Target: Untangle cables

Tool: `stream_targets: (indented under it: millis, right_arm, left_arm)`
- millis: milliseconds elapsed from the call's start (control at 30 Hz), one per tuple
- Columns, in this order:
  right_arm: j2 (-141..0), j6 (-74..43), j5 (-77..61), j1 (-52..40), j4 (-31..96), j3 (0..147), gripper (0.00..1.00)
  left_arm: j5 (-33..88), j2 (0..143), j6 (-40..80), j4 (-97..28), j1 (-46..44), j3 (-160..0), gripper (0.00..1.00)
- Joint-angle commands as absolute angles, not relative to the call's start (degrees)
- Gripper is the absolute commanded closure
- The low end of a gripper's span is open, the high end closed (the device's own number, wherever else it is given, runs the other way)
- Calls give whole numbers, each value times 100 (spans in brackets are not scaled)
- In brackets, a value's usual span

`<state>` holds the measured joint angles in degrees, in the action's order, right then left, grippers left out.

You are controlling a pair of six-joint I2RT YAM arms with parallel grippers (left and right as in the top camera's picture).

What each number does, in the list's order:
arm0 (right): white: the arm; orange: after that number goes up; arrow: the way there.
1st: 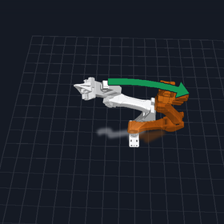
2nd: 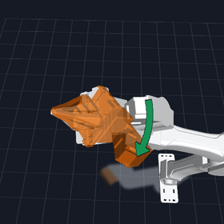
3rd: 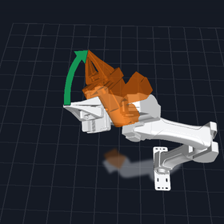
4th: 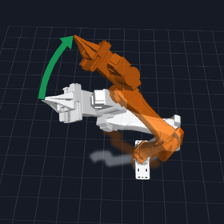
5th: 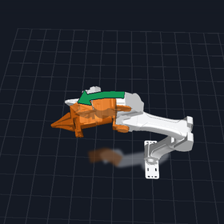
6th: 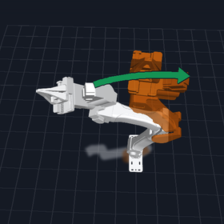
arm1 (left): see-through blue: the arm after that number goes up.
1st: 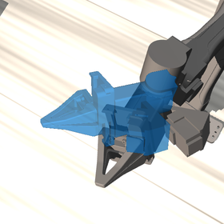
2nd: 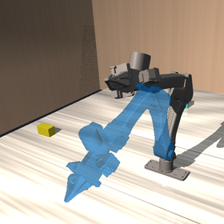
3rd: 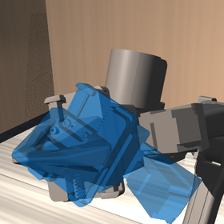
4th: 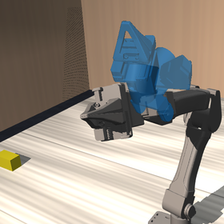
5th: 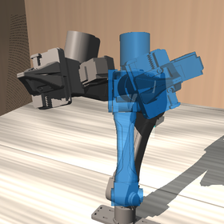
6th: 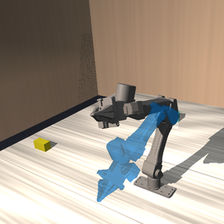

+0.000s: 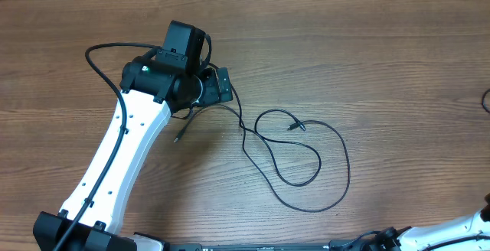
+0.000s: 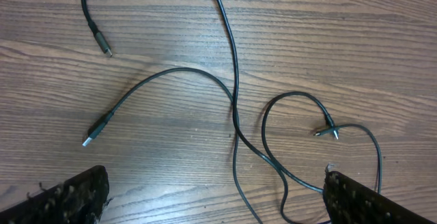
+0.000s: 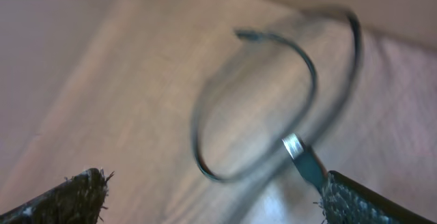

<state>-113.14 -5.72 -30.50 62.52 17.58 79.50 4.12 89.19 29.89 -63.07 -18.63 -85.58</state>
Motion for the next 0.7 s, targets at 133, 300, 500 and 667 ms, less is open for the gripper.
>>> stream_targets:
  millis: [133, 300, 500, 667]
  right_arm:
    - [-10779, -2375, -1203, 6263, 2681, 8066, 0]
    - [-9848, -3229, -1282, 6158, 3583, 8066, 0]
    - [-8838, -3256, -1400, 5380, 5170, 8064, 0]
    - [-8678, -2886, -1695, 4174, 6274, 8055, 0]
  left_arm:
    - [447, 8991, 2982, -6316, -1835, -8602, 0]
    - [447, 8991, 2982, -6316, -1835, -8602, 0]
    - [447, 8991, 2982, -6316, -1835, -8602, 1]
    - [447, 8991, 2982, -6316, -1835, -8602, 1]
